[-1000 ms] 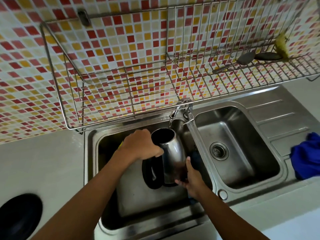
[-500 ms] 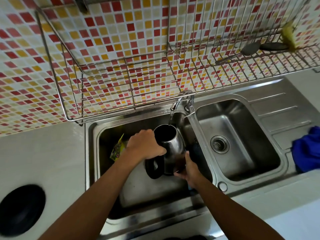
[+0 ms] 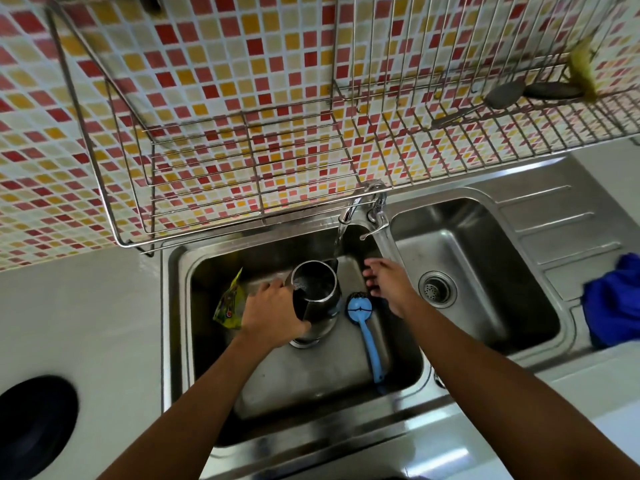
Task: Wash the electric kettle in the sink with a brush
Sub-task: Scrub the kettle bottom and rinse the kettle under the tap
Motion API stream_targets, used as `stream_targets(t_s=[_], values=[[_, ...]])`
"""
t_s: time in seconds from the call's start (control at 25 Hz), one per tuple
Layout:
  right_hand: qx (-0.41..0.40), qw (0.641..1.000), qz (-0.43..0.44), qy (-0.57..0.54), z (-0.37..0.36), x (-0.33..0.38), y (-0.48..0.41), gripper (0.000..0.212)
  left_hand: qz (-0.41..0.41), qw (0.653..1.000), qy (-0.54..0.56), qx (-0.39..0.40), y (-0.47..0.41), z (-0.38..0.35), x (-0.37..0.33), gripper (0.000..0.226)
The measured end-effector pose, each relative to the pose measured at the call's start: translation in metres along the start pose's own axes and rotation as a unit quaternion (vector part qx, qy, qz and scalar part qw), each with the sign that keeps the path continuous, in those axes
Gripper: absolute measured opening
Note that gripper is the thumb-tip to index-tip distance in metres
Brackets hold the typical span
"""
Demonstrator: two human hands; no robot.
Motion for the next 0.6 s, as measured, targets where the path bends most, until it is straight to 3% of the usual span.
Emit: stream_targets(t_s=[0.2, 0.6], values=[[0.008, 0.998, -0.017, -0.061, -0.005, 0.032, -0.022, 0.021, 0.005, 0.999, 0.021, -0.034, -0.005, -0.029, 0.009, 0.075], [0.034, 0.988, -0.046, -0.142, -0.014, 0.025, -0.032, 0.026, -0.013, 0.999, 0.015, -0.045, -0.018, -0.046, 0.009, 0.073]])
Point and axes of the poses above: each hand's wrist, its own y-axis away from the middle knuckle, its own z-axis out of the back of the hand, x = y × z, the point moved 10 cm from there along -y, towards the middle knuckle, and after that the axes turned 8 degrees about y, right-handed, at the moved point
